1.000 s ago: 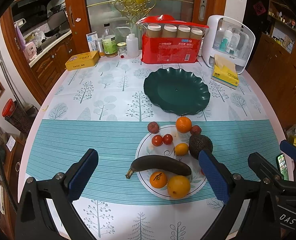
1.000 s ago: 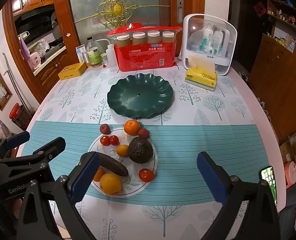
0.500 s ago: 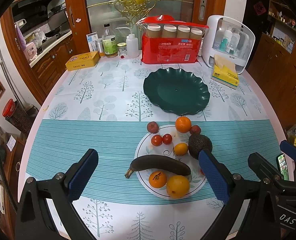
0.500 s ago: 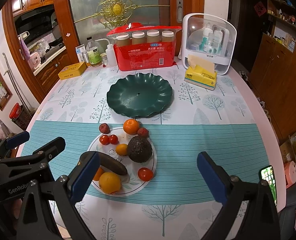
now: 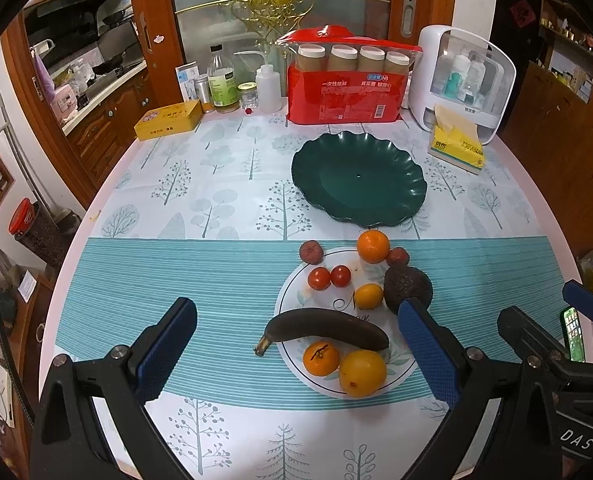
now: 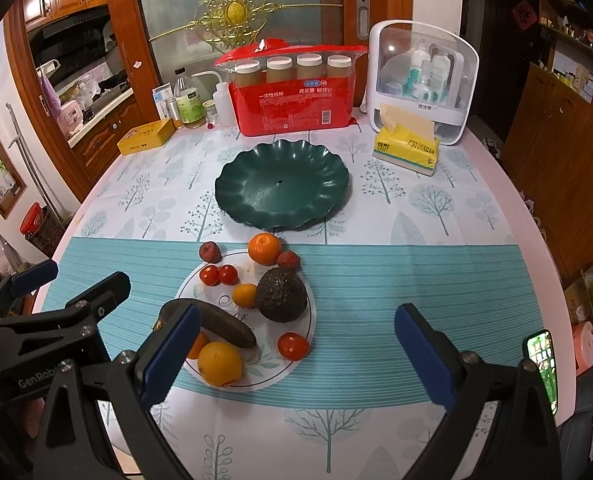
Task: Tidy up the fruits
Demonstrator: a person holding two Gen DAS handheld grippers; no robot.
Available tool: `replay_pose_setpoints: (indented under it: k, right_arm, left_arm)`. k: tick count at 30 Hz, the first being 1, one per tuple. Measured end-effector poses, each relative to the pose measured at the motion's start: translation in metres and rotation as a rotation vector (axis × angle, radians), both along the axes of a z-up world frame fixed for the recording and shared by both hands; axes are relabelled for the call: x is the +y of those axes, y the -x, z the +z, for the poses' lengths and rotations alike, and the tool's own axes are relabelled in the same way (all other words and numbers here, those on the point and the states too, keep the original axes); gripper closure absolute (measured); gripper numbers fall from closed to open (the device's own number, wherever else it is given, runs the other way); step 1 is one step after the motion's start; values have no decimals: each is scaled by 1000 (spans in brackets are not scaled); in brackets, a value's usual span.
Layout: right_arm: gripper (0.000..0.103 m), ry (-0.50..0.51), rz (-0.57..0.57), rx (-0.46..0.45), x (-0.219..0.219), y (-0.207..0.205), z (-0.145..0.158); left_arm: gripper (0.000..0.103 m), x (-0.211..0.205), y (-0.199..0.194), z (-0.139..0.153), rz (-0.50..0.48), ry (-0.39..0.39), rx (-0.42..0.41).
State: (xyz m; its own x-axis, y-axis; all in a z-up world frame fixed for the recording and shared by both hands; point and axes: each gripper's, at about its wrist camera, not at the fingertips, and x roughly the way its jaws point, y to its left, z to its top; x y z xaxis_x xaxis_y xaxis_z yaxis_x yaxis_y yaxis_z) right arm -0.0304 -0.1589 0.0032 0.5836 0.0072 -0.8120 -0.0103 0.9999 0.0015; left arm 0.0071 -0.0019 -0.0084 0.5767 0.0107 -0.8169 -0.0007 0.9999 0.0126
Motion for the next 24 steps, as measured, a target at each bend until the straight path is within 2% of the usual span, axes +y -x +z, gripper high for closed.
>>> replay_pose_setpoints:
  k: [10,24]
  right_arm:
    - [5,-16,22,55,2,-8,-14]
    - [5,-61,92,160,16,-14,-49]
  left_arm:
    - [3,5,-9,-18,1,27,46]
    - [3,20,-13,-61,4,46,153]
